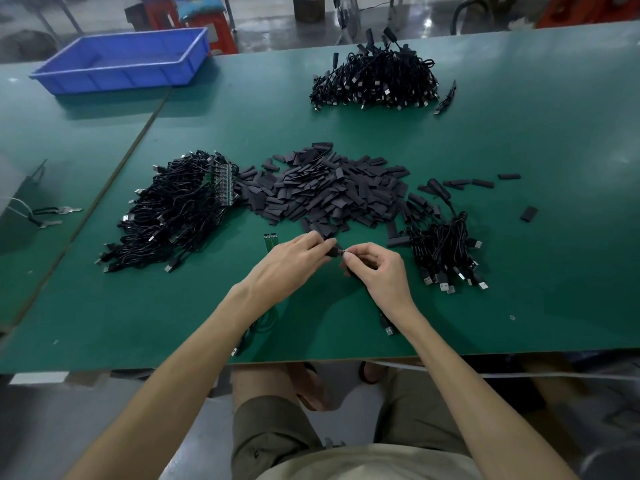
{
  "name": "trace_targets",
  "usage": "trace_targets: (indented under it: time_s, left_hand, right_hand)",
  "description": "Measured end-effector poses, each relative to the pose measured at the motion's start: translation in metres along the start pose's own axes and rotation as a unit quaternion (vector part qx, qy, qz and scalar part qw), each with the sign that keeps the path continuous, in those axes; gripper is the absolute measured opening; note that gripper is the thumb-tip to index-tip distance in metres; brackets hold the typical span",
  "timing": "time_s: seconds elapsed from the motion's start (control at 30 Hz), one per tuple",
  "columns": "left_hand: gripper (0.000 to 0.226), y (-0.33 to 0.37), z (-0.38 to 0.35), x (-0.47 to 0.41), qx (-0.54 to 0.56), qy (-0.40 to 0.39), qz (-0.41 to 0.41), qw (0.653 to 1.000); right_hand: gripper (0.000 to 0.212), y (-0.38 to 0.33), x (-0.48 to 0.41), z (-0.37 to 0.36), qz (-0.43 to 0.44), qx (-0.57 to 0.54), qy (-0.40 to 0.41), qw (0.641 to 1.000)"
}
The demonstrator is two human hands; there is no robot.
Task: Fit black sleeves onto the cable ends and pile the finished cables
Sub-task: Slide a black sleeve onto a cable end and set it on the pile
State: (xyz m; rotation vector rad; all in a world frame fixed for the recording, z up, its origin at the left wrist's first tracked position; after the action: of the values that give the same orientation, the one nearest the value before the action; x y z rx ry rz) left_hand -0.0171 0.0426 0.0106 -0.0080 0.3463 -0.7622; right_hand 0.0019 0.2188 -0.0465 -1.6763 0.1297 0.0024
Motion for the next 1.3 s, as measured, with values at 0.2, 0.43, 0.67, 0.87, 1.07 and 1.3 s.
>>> trace_targets:
  time_s: [0.2,0.43,0.67,0.87,1.07,1.3]
  left_hand:
    - [0.037,0.002,0.006,0.002,0.018,-0.009,-0.006,1.000]
    - [0.028,0.009,0.009,0.002,0.009,0.003,-0.013,1.000]
    - [0.025,0.010,0.007,-0.001,0.013,0.029,-0.023,0.999]
    - [0.029,0.010,0.001,-0.002,0.022,0.037,-0.027,0.999]
    - [0.033,0.007,-0.005,0.000,0.038,0.025,-0.018,0.999]
    - [0.029,0.011,-0.005,0.000,0.069,0.041,-0.008,0.997]
  right_hand:
    - [0.010,-0.001,-0.001,-0.003,-0.016,0.016,-0.030,0.999]
    - [0.009,-0.001,-0.002,0.000,-0.026,0.001,-0.040,0.999]
    - [0.014,-0.004,-0.004,0.002,-0.038,-0.037,-0.061,0.997]
    - [0.016,-0.007,-0.004,0.003,-0.042,-0.045,-0.067,0.996]
    - [0.016,-0.008,-0.004,0.002,-0.049,-0.053,-0.069,0.995]
    - [0.016,-0.006,-0.005,0.003,-0.050,-0.061,-0.080,0.994]
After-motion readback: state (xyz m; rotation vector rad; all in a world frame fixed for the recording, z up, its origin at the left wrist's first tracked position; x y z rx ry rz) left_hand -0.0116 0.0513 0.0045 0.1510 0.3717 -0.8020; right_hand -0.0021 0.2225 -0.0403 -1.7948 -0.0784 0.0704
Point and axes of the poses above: each hand's wrist, its own x-axis away from the middle knuckle, its own z-axis out of the back of the hand, y = z × x, the point moved 4 cm from there along -x, towards the middle knuckle, and after that the axes turned 15 degrees about -x, right-handed, at the moved point
